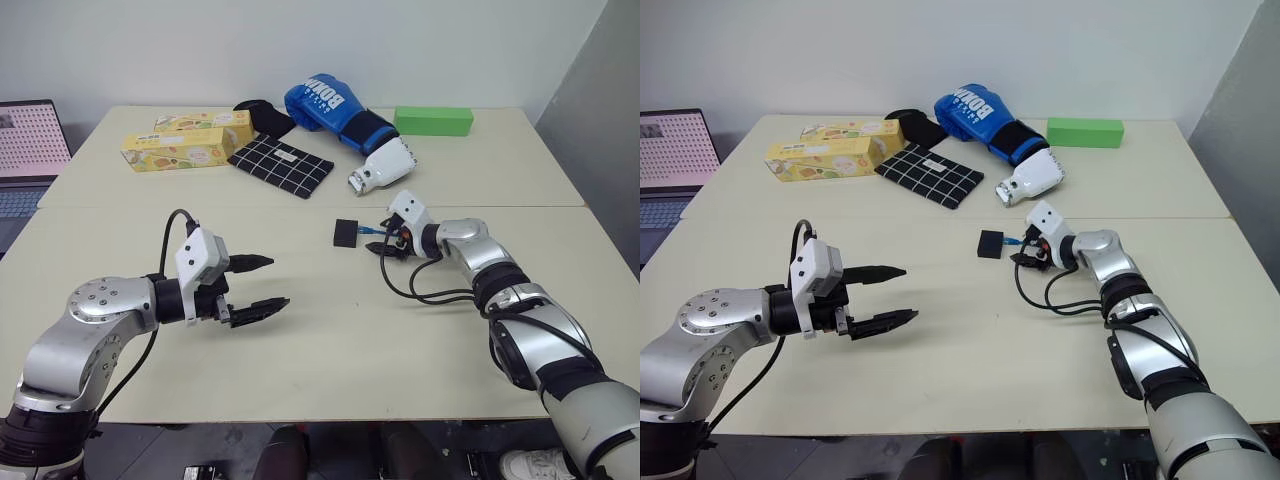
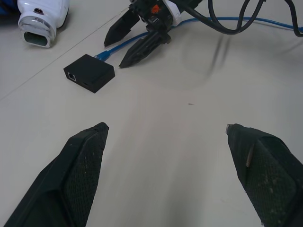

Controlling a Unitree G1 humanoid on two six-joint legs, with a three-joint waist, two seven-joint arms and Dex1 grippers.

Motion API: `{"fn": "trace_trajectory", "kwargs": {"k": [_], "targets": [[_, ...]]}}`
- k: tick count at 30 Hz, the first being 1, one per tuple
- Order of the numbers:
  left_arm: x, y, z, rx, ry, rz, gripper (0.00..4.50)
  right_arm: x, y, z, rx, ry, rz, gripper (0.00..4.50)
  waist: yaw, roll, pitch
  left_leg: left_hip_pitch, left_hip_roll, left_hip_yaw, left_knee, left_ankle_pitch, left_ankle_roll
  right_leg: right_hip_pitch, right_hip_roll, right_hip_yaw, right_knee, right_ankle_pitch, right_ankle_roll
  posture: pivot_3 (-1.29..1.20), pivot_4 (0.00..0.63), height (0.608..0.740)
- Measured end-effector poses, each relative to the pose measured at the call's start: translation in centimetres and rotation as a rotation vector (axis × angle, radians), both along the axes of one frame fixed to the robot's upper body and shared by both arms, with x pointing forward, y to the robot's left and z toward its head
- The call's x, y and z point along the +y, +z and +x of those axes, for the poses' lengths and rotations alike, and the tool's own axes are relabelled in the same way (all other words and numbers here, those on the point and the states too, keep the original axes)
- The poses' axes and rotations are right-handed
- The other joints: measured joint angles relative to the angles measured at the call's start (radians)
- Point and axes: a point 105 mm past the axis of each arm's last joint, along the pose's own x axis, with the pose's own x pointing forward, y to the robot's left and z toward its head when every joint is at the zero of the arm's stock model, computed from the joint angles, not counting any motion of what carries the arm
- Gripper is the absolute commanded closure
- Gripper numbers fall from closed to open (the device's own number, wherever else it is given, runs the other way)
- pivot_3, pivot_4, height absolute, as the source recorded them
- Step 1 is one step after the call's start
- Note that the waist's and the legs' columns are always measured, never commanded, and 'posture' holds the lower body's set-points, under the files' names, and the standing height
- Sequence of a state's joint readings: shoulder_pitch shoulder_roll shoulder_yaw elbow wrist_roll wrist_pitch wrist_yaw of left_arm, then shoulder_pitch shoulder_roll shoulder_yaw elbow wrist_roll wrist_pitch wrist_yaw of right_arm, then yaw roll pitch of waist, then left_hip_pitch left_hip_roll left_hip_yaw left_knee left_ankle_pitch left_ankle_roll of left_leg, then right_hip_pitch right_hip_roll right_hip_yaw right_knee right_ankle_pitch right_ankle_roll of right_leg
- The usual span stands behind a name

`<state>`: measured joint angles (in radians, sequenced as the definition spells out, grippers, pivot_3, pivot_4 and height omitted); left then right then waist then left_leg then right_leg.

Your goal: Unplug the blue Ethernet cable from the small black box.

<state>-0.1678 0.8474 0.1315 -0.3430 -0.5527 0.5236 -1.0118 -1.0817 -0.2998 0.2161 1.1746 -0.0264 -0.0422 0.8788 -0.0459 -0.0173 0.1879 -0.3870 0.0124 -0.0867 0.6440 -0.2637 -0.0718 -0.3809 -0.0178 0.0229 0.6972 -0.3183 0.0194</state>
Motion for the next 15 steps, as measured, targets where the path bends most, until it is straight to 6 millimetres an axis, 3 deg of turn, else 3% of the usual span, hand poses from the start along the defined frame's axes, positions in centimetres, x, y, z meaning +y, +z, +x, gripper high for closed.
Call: {"fn": "trace_trajectory", "kwargs": {"k": [12, 15], "targets": [[0.12, -0.27, 0.48, 0.015, 0.012, -0.016, 0.23, 0.66, 0.14, 0.15, -0.046, 0.032, -0.073, 4.39, -0.004, 0.0, 0.0, 0.001, 0.0, 0.0, 0.0, 0.0, 0.0, 0.0, 0.0, 0.0, 0.001, 0.0, 0.0, 0.0, 0.15, 0.74], [0.17, -0.39, 0.62, 0.021, 0.021, -0.026, 0.23, 0.5, 0.25, 0.34, -0.073, 0.023, -0.093, 4.46, -0.004, 0.0, 0.0, 0.001, 0.0, 0.0, 0.0, 0.0, 0.0, 0.0, 0.0, 0.0, 0.001, 0.0, 0.0, 0.0, 0.15, 0.74]]}}
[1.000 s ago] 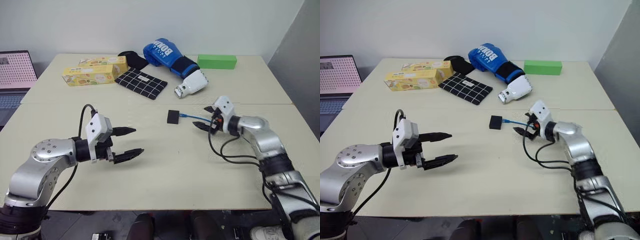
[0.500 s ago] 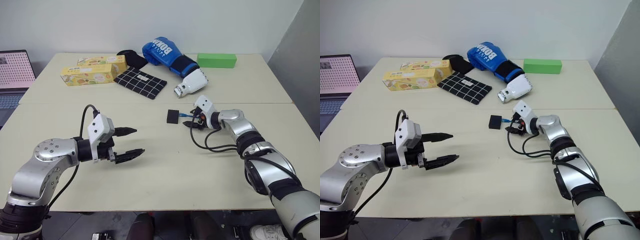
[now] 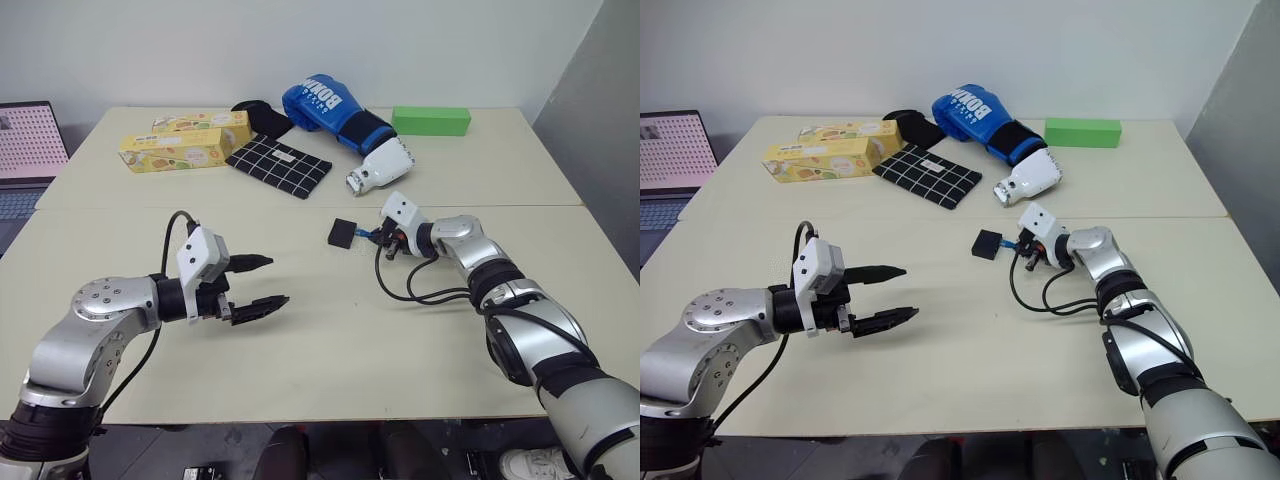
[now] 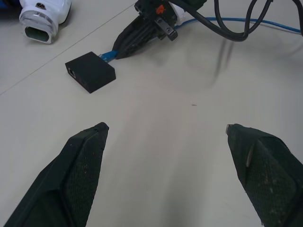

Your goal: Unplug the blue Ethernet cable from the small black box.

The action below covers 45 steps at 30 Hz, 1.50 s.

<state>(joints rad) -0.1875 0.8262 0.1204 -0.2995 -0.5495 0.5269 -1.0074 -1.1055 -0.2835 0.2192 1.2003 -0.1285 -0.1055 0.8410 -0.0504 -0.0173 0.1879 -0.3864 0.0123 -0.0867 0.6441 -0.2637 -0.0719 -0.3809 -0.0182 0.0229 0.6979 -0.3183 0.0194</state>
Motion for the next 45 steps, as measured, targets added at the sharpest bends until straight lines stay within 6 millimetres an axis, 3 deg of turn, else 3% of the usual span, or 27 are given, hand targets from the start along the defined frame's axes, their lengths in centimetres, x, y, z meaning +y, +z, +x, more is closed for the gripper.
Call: {"fn": "trace_trajectory", "kwargs": {"k": [5, 10, 12, 16, 20, 24, 36, 45], "targets": [[0.7, -1.0, 0.8, 0.076, 0.083, -0.088, 0.23, -0.9, 1.5, 0.0, -0.137, 0.043, -0.029, 4.46, 0.0, 0.0, 0.0, 0.0, 0.0, 0.0, 0.0, 0.0, 0.0, 0.0, 0.0, 0.0, 0.0, 0.0, 0.0, 0.0, 0.15, 0.74], [1.4, -0.8, 1.3, 0.146, 0.167, -0.229, 0.23, -1.1, 3.4, -1.7, -0.34, 0.171, -0.073, 4.46, -0.001, 0.0, 0.0, -0.002, 0.001, -0.001, 0.0, 0.0, 0.0, -0.001, -0.001, -0.001, 0.0, 0.0, 0.0, 0.0, 0.15, 0.74], [1.3, -0.1, 1.3, 0.188, 0.173, -0.335, 0.23, -0.4, 4.1, -3.9, -0.472, 0.296, -0.113, 4.46, 0.0, 0.0, 0.0, -0.002, 0.002, -0.002, 0.001, 0.0, 0.0, -0.001, -0.002, -0.001, 0.0, 0.0, 0.0, 0.0, 0.15, 0.74], [1.0, 0.3, 0.9, 0.233, 0.156, -0.384, 0.23, 0.8, 4.9, -6.2, -0.591, 0.42, -0.149, 4.46, -0.002, 0.0, 0.0, -0.002, 0.001, -0.001, 0.001, 0.0, 0.0, -0.001, -0.001, -0.001, 0.0, 0.0, 0.0, 0.0, 0.15, 0.74], [-0.1, 0.0, 0.2, 0.277, 0.11, -0.387, 0.23, 2.8, 6.8, -8.6, -0.707, 0.536, -0.148, 4.46, -0.002, 0.0, 0.0, -0.001, 0.001, -0.002, 0.001, 0.0, -0.001, 0.0, -0.001, -0.001, 0.0, 0.0, 0.0, 0.0, 0.15, 0.74], [-1.0, -0.4, 0.0, 0.303, 0.081, -0.391, 0.23, 4.0, 7.6, -10.0, -0.731, 0.587, -0.125, 4.46, 0.003, 0.0, 0.0, -0.001, 0.001, -0.003, 0.001, 0.0, -0.001, 0.0, -0.001, -0.002, 0.0, 0.0, 0.0, 0.0, 0.15, 0.74], [-2.4, 0.4, 0.5, 0.273, 0.029, -0.425, 0.23, 5.2, 7.1, -11.5, -0.653, 0.622, -0.077, 4.46, 0.011, 0.0, 0.0, -0.001, 0.001, -0.003, 0.001, 0.0, -0.001, 0.001, -0.001, -0.002, 0.0, 0.0, 0.0, 0.0, 0.15, 0.74], [-3.2, 0.4, 0.6, 0.273, 0.006, -0.445, 2.05, 5.3, 6.9, -11.8, -0.64, 0.631, -0.082, 4.5, 0.012, 0.0, 0.0, -0.001, 0.001, -0.003, 0.001, 0.0, -0.001, 0.001, -0.001, -0.002, 0.0, 0.0, 0.0, 0.0, 0.15, 0.74]]}}
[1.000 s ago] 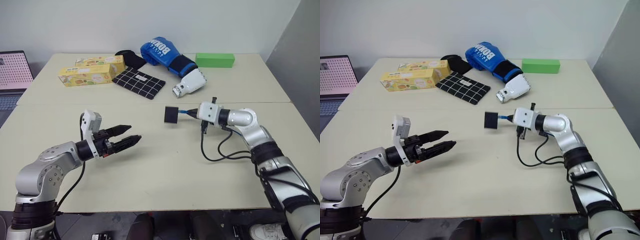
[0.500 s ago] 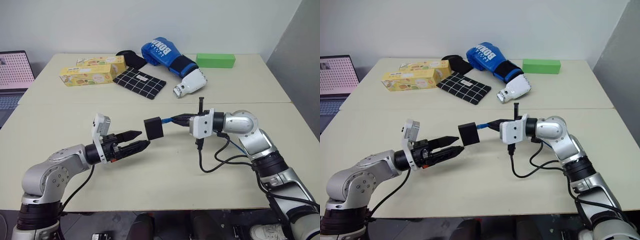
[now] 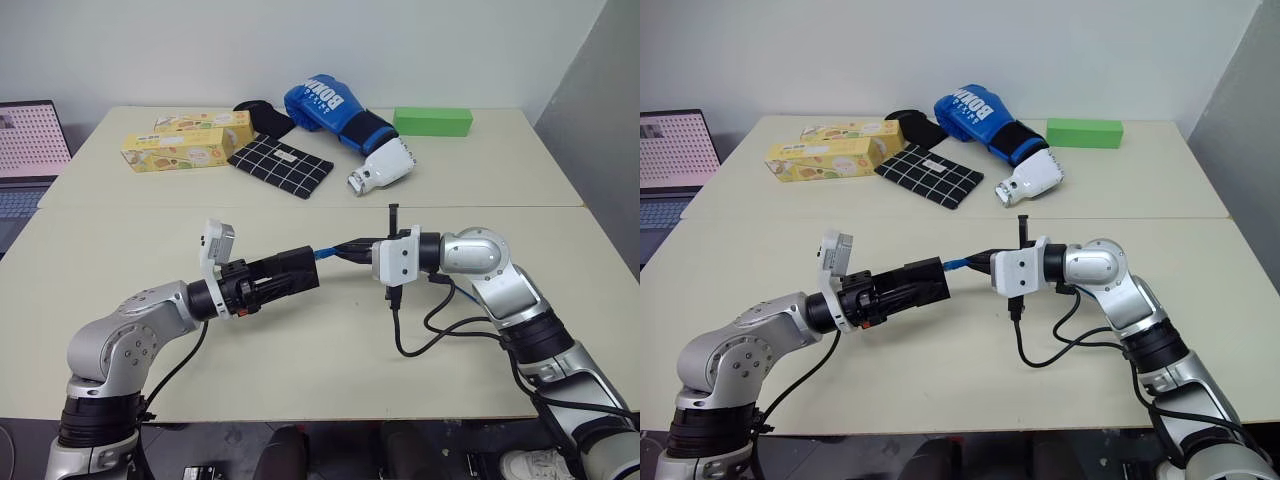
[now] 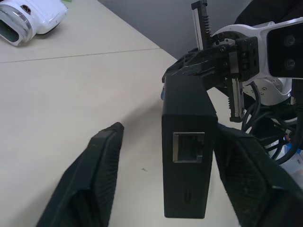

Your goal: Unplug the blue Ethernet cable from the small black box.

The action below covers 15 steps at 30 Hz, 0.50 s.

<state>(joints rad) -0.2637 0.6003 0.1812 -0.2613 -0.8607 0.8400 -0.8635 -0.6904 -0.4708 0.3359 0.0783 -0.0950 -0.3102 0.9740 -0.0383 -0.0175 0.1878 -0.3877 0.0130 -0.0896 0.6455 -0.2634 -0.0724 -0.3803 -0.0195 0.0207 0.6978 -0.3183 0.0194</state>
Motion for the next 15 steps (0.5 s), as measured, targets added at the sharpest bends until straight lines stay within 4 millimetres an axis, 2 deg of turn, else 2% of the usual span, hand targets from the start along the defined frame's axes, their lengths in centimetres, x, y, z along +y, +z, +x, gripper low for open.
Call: {"fn": "trace_trajectory", "kwargs": {"k": [6, 8, 14, 15], "targets": [[0.03, -0.06, 0.02, 0.003, -0.001, -0.002, 3.35, 0.02, 0.07, -0.09, -0.012, 0.003, -0.002, 4.5, 0.0, 0.0, 0.0, 0.0, 0.0, 0.0, 0.0, 0.0, 0.0, 0.0, 0.0, 0.0, 0.0, 0.0, 0.0, 0.0, 0.15, 0.74], [-0.06, -0.06, -0.04, -0.005, -0.01, 0.0, 3.64, -0.09, 0.09, 0.03, -0.026, -0.007, -0.005, 4.5, 0.001, 0.0, 0.0, 0.0, 0.0, 0.0, 0.0, 0.0, 0.0, 0.0, 0.0, 0.0, 0.0, 0.0, 0.0, 0.0, 0.15, 0.74], [-0.41, -0.28, 0.0, -0.021, -0.019, 0.008, 3.71, -0.5, 0.04, -0.22, -0.11, 0.012, -0.052, 4.5, 0.002, 0.0, 0.0, 0.0, 0.0, 0.0, 0.0, 0.0, 0.0, 0.0, 0.0, 0.0, 0.0, 0.0, 0.0, 0.0, 0.15, 0.74], [-0.46, -0.33, -0.02, -0.019, -0.02, 0.008, 3.71, -0.55, 0.04, -0.25, -0.125, 0.015, -0.058, 4.27, 0.002, 0.0, 0.0, 0.0, 0.0, 0.0, 0.0, 0.0, 0.0, 0.0, 0.0, 0.0, 0.0, 0.0, 0.0, 0.0, 0.15, 0.74]]}}
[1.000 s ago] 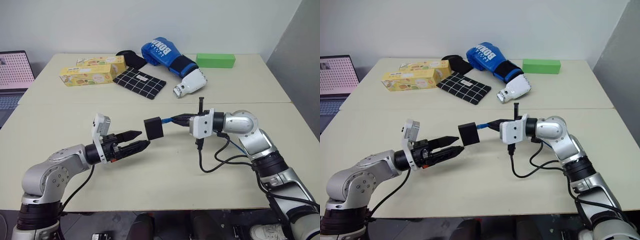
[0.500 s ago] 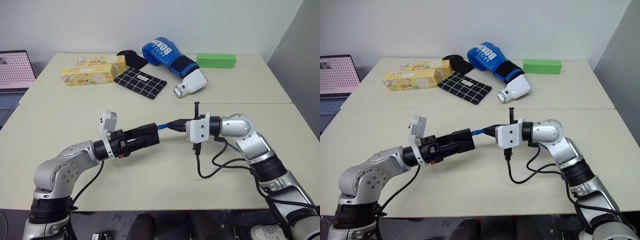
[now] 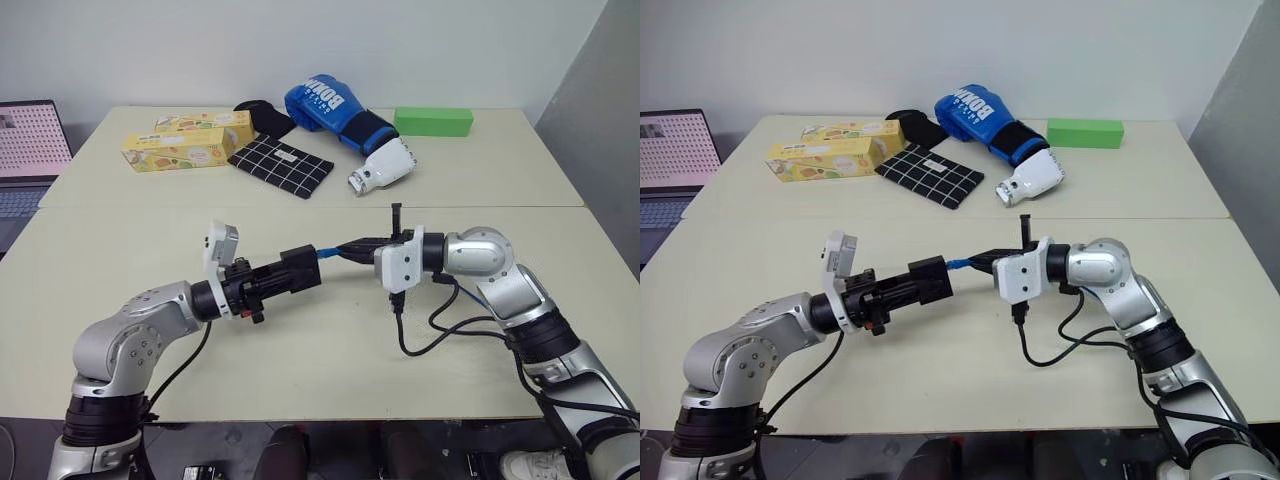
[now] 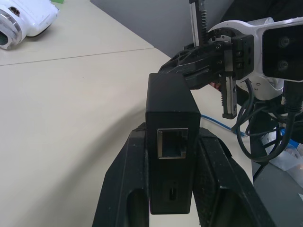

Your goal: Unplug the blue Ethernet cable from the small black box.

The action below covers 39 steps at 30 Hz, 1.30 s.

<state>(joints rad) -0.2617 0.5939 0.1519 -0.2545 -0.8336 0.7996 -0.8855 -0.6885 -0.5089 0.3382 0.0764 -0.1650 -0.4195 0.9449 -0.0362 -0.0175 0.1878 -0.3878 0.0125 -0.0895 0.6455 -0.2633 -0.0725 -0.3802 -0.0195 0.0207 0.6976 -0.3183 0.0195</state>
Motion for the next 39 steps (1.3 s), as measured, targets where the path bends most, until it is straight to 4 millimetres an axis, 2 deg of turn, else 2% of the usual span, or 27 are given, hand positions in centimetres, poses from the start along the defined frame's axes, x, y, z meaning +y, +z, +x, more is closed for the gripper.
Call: {"fn": "trace_trajectory", "kwargs": {"k": [3, 7, 11, 13, 16, 19, 23, 30, 39], "targets": [[0.0, -0.1, 0.0, 0.0, 0.001, 0.0, 3.71, -0.1, -0.1, -0.1, -0.014, 0.009, -0.008, 3.82, 0.0, 0.0, 0.0, 0.0, 0.0, 0.0, 0.0, 0.0, 0.0, 0.0, 0.0, 0.0, 0.0, 0.0, 0.0, 0.0, 0.15, 0.74], [0.4, -0.8, 0.4, 0.022, 0.025, 0.017, 3.71, -0.4, 0.0, -0.9, 0.029, 0.045, -0.017, 2.69, 0.002, 0.0, 0.0, 0.0, 0.0, 0.0, 0.0, 0.0, 0.0, 0.0, 0.0, 0.0, 0.0, 0.0, 0.0, 0.0, 0.15, 0.74], [-0.1, -0.9, 0.5, -0.001, -0.02, 0.048, 3.71, -1.1, 0.0, -1.9, 0.144, 0.055, -0.032, 1.93, 0.005, 0.0, 0.0, 0.0, 0.0, -0.002, 0.0, 0.0, 0.0, 0.001, 0.0, -0.001, 0.0, 0.0, 0.0, 0.0, 0.15, 0.74], [-0.5, -1.4, 0.2, -0.022, -0.073, 0.104, 3.71, -1.6, -0.2, -2.1, 0.277, 0.031, -0.012, 1.93, 0.005, 0.0, 0.0, 0.0, 0.0, -0.002, 0.0, 0.0, 0.0, 0.001, 0.0, -0.001, 0.0, 0.0, 0.0, 0.0, 0.15, 0.74], [-1.3, -1.9, -0.2, -0.055, -0.161, 0.145, 3.71, -1.9, 0.9, -2.4, 0.492, -0.011, 0.083, 1.93, 0.007, 0.0, 0.0, 0.0, 0.0, -0.003, 0.0, 0.0, 0.0, 0.001, 0.0, -0.001, -0.001, 0.0, 0.0, 0.0, 0.15, 0.74], [-1.7, -1.6, -0.2, -0.113, -0.219, 0.156, 3.71, -1.2, 1.7, -3.2, 0.727, -0.011, 0.186, 1.93, 0.005, 0.0, 0.0, 0.0, 0.0, -0.003, 0.0, 0.0, 0.0, 0.001, 0.0, -0.002, -0.001, 0.0, 0.0, 0.0, 0.15, 0.74], [-1.9, -1.0, 0.1, -0.153, -0.262, 0.137, 3.71, -0.7, 1.2, -3.9, 0.954, -0.029, 0.215, 1.93, 0.004, 0.0, 0.0, 0.0, -0.001, -0.003, 0.0, 0.0, 0.001, 0.001, 0.001, -0.003, -0.001, 0.0, 0.0, 0.0, 0.15, 0.74], [-1.8, -0.9, -0.3, -0.159, -0.313, 0.123, 3.71, -0.6, 0.0, -3.2, 1.093, -0.111, 0.272, 1.93, 0.004, 0.0, 0.0, -0.002, -0.001, -0.004, 0.0, 0.0, 0.001, 0.0, 0.001, -0.003, -0.001, 0.0, 0.0, 0.0, 0.15, 0.74], [-1.7, -0.5, -0.4, -0.166, -0.325, 0.092, 3.71, -0.4, -0.8, -2.9, 1.159, -0.115, 0.288, 1.93, 0.004, 0.0, 0.0, -0.003, -0.001, -0.004, 0.0, 0.0, 0.001, 0.0, 0.001, -0.003, -0.001, 0.0, 0.0, 0.0, 0.15, 0.74]]}}
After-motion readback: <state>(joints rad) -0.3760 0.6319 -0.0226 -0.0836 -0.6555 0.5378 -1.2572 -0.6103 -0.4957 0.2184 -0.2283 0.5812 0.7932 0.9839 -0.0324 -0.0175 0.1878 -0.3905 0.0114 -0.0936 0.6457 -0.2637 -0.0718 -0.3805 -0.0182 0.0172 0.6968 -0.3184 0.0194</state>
